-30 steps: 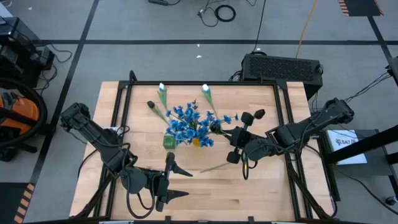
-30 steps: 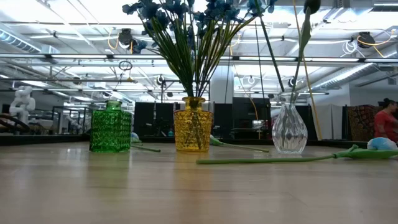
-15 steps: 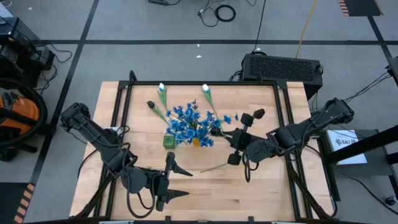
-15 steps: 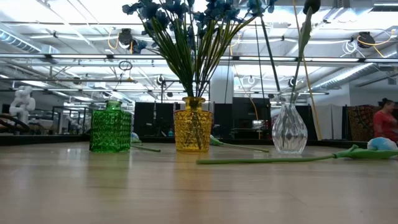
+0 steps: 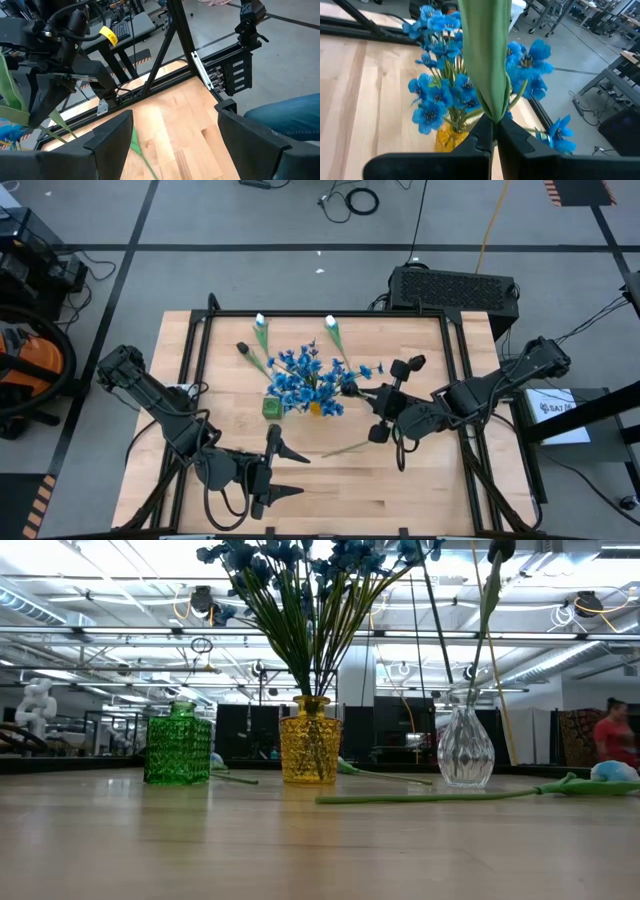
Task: Sort flowers into vase by color
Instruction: Put the bottom black flower into the transparent vase
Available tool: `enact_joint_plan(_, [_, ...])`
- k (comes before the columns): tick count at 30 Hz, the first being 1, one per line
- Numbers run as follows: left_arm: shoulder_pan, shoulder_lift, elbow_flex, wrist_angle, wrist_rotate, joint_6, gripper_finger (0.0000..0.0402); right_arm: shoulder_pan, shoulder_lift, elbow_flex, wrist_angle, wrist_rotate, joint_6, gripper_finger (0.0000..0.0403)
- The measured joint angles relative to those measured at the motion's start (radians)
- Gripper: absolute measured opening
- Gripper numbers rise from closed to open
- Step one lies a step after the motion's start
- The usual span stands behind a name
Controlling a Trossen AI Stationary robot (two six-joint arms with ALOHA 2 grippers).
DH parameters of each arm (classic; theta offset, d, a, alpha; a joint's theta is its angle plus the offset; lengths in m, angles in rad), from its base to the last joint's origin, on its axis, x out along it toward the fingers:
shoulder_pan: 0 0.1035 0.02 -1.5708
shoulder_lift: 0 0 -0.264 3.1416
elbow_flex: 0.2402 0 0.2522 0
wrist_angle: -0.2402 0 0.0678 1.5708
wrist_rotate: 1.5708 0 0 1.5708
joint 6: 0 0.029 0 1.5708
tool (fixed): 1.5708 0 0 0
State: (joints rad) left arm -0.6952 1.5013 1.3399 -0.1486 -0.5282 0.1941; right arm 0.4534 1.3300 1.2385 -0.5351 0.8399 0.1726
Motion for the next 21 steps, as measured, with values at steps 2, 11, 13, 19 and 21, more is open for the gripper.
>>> enact_joint_plan(2, [0.001, 0.000, 0.000, 0.000, 0.000, 0.002, 0.0299, 0.000, -0.001, 0.000, -0.031, 0.000, 0.022, 0.0004])
enact_joint_plan(11, [0.001, 0.000, 0.000, 0.000, 0.000, 0.002, 0.0299, -0.002, 0.000, 0.000, -0.071, -0.001, 0.079, 0.0004])
enact_joint_plan(13, [0.001, 0.000, 0.000, 0.000, 0.000, 0.002, 0.0299, -0.007, 0.006, 0.000, -0.070, -0.001, 0.081, 0.0004])
enact_joint_plan(19, [0.001, 0.000, 0.000, 0.000, 0.000, 0.002, 0.0299, -0.016, 0.027, 0.000, -0.077, -0.002, 0.100, 0.0004])
enact_joint_plan(21, [0.001, 0.000, 0.000, 0.000, 0.000, 0.002, 0.0299, -0.016, 0.028, 0.000, -0.092, -0.005, 0.124, 0.0004])
